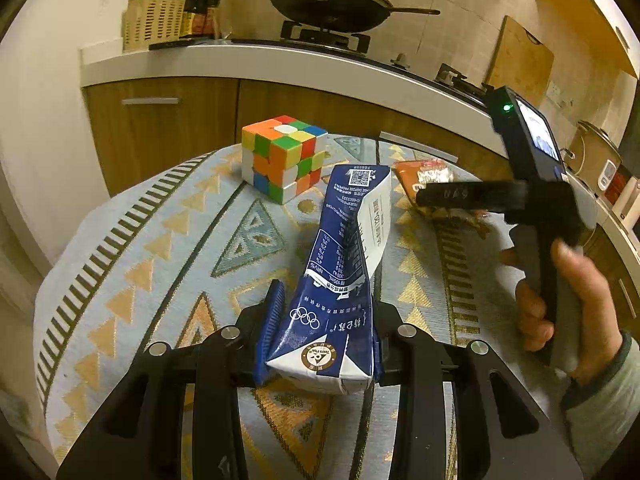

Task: Collect trash
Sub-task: 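Grasp the blue milk carton with the left gripper while the right gripper approaches the panda snack packet, then grasp the orange panda snack packet with the right gripper and lift it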

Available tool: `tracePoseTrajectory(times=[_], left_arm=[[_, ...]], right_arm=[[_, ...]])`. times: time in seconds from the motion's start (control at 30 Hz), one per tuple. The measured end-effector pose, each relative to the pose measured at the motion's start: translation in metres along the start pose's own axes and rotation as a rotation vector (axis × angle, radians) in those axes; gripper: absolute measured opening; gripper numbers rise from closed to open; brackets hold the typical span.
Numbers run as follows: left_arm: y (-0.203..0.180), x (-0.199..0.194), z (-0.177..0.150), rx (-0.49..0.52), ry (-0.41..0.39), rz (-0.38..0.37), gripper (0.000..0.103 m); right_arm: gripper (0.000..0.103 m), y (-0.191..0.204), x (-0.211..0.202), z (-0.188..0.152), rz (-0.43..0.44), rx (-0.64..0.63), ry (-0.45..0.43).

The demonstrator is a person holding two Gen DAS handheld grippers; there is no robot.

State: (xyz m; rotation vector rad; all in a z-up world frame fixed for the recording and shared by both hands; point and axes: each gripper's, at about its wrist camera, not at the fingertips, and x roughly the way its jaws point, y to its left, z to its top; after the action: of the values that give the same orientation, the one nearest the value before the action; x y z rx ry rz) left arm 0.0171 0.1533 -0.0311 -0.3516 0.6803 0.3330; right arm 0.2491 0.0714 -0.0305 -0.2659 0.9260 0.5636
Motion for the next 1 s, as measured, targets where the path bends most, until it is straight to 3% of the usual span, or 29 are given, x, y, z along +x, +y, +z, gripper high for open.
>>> tracePoseTrajectory(times=[0.03,0.1,0.13,0.27,0.67,1.0], left_arm=[[0.0,0.0,0.0,0.001,0.0,0.001,0.034],[0.0,0.0,0.0,0.002,0.0,0.002,0.034],[-0.001,0.0,0.0,0.004,-0.001,0.004,0.034],[-0.002,-0.001,0.0,0.007,-0.006,0.012,0.034],[-0.004,-0.022,0.0,-0.01,-0.051,-0.016,0.034],[-0.049,-0.055,0.007,0.06,-0.1,-0.116,0.034]], right_arm=[[0.047,0.004,-0.003,-0.001,0.006,-0.018,-0.013],[0.031,0.005,-0.005,-0.003,-0.011,-0.026,-0.028],[0.016,0.004,-0.005,-0.003,-0.004,-0.021,-0.028],[0.006,-0.003,-0.014,-0.01,0.029,0.009,-0.038],[0.005,-0.02,-0.098,-0.041,0.068,0.051,-0.157],[0.005,-0.06,-0.181,-0.072,0.062,0.136,-0.27]])
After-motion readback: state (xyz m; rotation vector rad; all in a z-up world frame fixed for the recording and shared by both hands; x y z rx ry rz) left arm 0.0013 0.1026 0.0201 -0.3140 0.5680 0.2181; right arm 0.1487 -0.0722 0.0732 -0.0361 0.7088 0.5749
